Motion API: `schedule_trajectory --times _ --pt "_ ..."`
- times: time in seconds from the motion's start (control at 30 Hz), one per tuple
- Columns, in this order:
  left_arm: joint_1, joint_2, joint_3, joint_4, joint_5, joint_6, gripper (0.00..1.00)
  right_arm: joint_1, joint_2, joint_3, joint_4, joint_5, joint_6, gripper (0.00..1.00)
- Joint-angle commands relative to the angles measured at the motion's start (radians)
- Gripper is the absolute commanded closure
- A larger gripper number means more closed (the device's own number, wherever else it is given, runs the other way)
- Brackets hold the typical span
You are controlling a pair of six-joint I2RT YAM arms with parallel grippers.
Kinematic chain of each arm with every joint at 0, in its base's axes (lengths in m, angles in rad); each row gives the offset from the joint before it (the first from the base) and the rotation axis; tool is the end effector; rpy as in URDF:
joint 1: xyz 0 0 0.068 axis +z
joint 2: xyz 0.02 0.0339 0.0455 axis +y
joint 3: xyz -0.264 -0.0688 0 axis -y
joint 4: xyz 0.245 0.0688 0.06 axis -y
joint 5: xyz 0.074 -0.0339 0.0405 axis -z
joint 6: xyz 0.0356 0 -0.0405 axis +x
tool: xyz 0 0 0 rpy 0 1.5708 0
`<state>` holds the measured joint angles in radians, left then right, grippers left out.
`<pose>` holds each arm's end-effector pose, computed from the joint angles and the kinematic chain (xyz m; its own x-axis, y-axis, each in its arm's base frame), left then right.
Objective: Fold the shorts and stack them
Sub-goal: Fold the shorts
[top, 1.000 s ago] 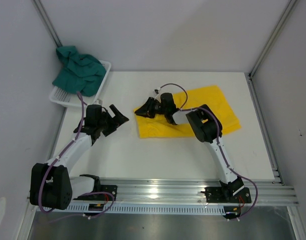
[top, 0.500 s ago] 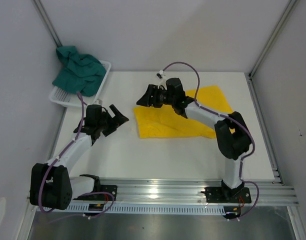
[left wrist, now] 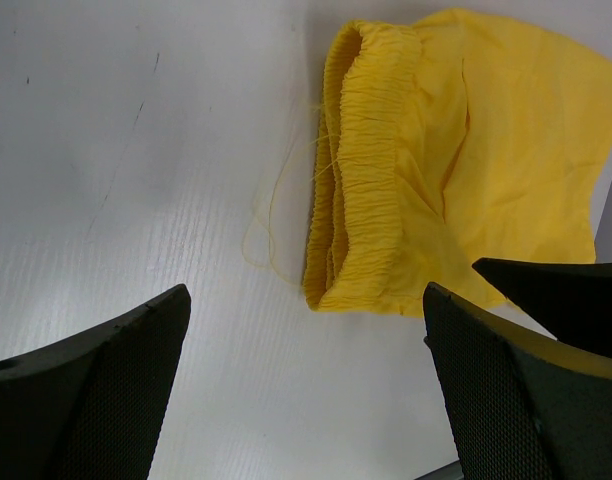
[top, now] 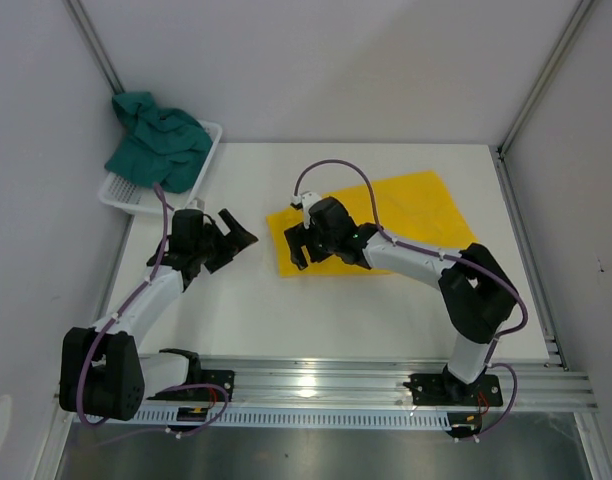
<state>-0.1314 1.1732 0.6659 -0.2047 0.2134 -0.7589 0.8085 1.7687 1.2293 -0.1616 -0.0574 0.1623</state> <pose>0.2403 -0.0394 0.2192 -0.6675 -0.5901 -0.4541 -0.2375 0.7467 -0.6213 0.2724 0.2883 0.2273 -0.5611 -0.3541 -0.7482 -0.6705 0.7245 0.1600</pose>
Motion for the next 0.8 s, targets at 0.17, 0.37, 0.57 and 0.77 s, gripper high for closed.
schedule_trajectory --times 0.17,0.37,0.57,0.77 --pt "0.004 -0.035 0.020 -0.005 0.007 0.012 0.01 0.067 0.090 0.101 -0.070 0.217 -0.098 0.19" --pt "0.004 -0.018 -0.002 0.027 0.015 0.006 0.01 0.058 0.130 0.127 -0.056 0.234 -0.080 0.35" --pt "-0.014 0.049 -0.026 0.086 0.030 -0.008 0.01 -0.032 0.136 0.058 0.036 0.062 0.009 0.53" --pt "-0.097 0.120 -0.035 0.128 0.006 -0.031 0.01 -0.100 0.181 0.015 0.109 -0.088 0.058 0.56"
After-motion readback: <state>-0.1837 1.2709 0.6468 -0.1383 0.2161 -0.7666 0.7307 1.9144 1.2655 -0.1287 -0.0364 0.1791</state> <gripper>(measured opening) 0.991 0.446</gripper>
